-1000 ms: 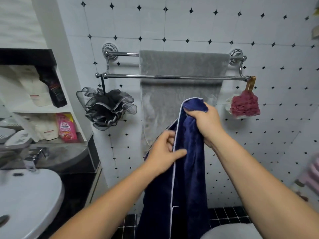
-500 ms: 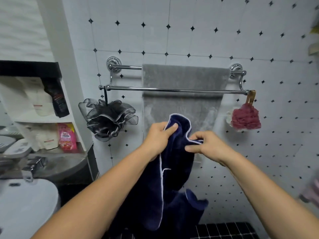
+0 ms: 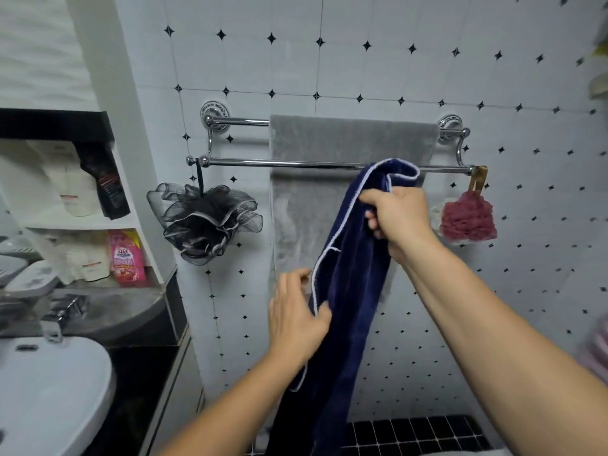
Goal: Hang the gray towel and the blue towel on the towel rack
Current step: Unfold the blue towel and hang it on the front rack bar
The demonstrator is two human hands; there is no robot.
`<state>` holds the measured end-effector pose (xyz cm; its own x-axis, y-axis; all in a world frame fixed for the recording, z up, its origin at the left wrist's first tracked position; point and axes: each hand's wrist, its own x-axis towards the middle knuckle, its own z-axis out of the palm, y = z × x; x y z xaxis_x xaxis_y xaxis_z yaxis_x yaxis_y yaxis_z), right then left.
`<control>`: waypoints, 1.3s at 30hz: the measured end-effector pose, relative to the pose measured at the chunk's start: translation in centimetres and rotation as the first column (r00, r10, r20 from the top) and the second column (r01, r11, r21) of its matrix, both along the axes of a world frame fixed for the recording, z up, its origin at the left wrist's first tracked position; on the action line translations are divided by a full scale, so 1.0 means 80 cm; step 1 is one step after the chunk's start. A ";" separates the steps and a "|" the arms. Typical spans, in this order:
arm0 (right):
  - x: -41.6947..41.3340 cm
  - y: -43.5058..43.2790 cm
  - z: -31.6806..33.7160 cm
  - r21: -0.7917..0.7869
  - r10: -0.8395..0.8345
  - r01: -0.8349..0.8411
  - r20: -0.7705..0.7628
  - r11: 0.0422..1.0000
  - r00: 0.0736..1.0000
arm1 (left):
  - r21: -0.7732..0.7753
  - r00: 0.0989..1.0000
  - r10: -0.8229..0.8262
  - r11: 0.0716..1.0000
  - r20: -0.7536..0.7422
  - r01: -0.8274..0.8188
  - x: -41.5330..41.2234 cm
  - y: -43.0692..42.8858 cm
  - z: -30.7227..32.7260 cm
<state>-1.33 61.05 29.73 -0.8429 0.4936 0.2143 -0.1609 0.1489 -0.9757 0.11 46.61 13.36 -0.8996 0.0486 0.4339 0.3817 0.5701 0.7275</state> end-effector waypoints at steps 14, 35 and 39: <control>-0.021 0.077 -0.041 0.114 -0.085 0.060 0.236 0.992 0.968 | 0.643 0.856 -0.267 0.760 0.443 -0.096 -0.047 -0.071 -0.002; 0.014 0.211 -0.120 0.076 -0.309 0.309 0.448 0.948 0.839 | 0.809 0.695 -0.433 0.430 0.574 -0.401 -0.084 -0.113 0.122; 0.048 0.295 -0.149 -0.041 -0.358 0.463 0.577 0.885 0.734 | 0.730 0.780 -0.176 0.520 0.600 -0.444 -0.093 -0.180 0.105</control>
